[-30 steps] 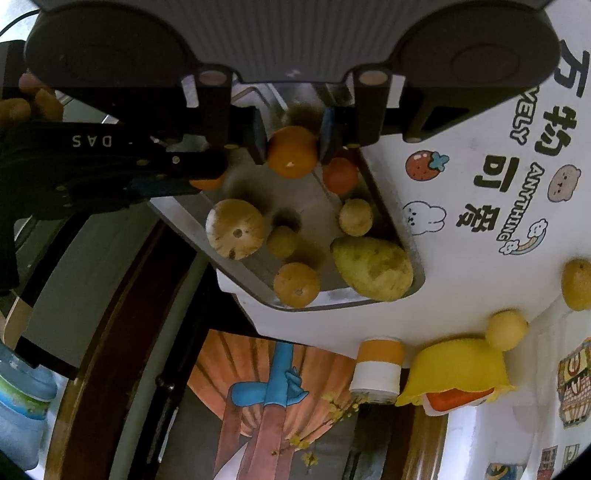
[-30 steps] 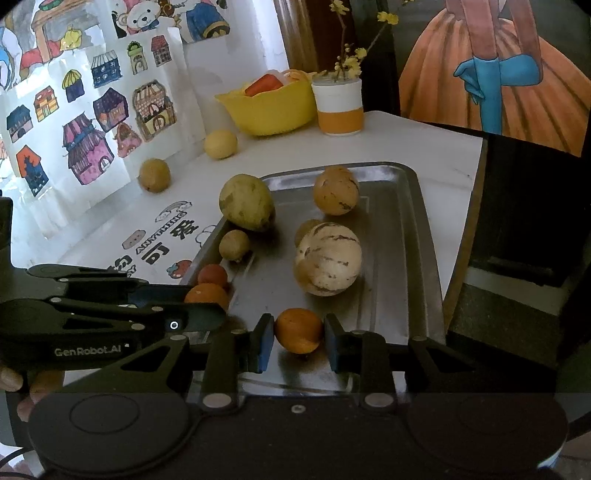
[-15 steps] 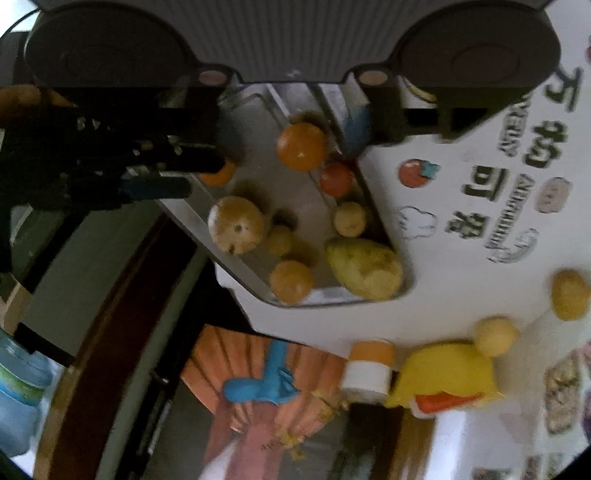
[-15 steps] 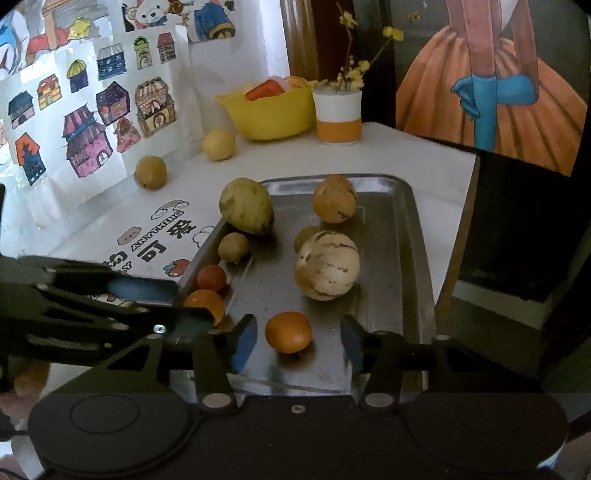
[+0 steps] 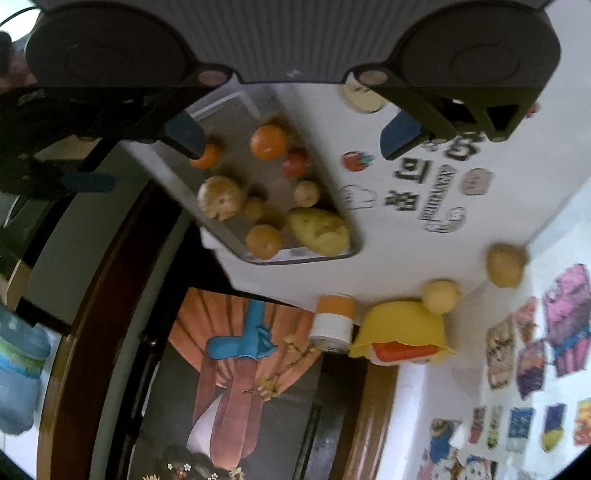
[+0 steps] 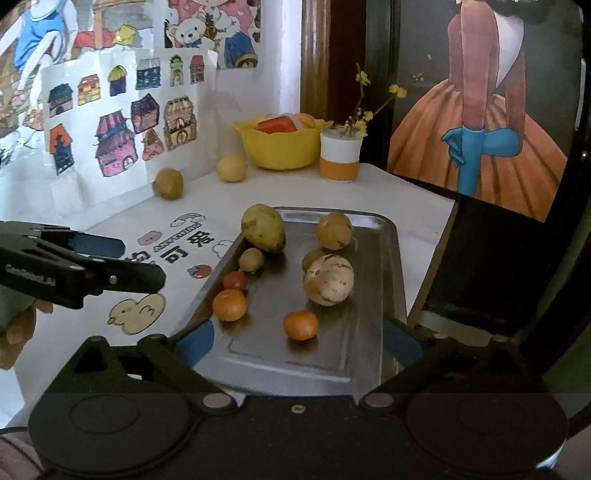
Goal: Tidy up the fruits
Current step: 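Open both tools to release the small oranges on the tray, then move both open tools from the tray toward the yellow fruits by the wall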
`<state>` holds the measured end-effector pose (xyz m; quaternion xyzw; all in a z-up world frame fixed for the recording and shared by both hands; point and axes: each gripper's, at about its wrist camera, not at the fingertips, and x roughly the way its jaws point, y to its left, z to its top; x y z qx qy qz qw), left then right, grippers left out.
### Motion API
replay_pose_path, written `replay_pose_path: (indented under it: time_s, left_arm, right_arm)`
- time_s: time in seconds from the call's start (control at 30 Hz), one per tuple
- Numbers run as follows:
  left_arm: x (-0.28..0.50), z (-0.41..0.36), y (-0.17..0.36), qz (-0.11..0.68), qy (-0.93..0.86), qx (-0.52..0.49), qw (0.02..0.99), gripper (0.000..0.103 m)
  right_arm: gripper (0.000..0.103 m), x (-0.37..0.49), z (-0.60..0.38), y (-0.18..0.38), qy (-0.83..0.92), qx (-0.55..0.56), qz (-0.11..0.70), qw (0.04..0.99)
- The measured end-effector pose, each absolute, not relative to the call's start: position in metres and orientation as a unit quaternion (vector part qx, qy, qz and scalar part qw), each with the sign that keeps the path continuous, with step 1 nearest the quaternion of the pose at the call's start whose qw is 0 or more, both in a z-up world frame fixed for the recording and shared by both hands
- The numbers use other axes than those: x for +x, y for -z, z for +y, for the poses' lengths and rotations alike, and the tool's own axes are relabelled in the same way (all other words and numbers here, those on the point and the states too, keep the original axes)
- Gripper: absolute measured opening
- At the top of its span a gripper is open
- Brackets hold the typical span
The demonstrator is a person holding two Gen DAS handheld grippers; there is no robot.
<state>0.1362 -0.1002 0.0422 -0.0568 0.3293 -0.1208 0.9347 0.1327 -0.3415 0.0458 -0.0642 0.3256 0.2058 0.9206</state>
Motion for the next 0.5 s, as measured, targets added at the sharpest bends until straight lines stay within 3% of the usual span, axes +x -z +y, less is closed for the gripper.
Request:
replay_pose_path:
  time_s: [0.27, 0.5]
  left_arm:
    - [0.094, -0.077, -0.034, 0.341, 0.099, 0.026, 0.935, 0.103]
    - [0.077, -0.035, -0.021, 0.404, 0.062, 0.029, 0.912, 0.103]
  right_arm:
    - [0.102, 0.089, -0.332, -0.04, -0.186, -0.072, 0.367, 0.909]
    - [0.102, 0.071, -0.3, -0.027, -0.22, -0.071, 0.421, 0.877]
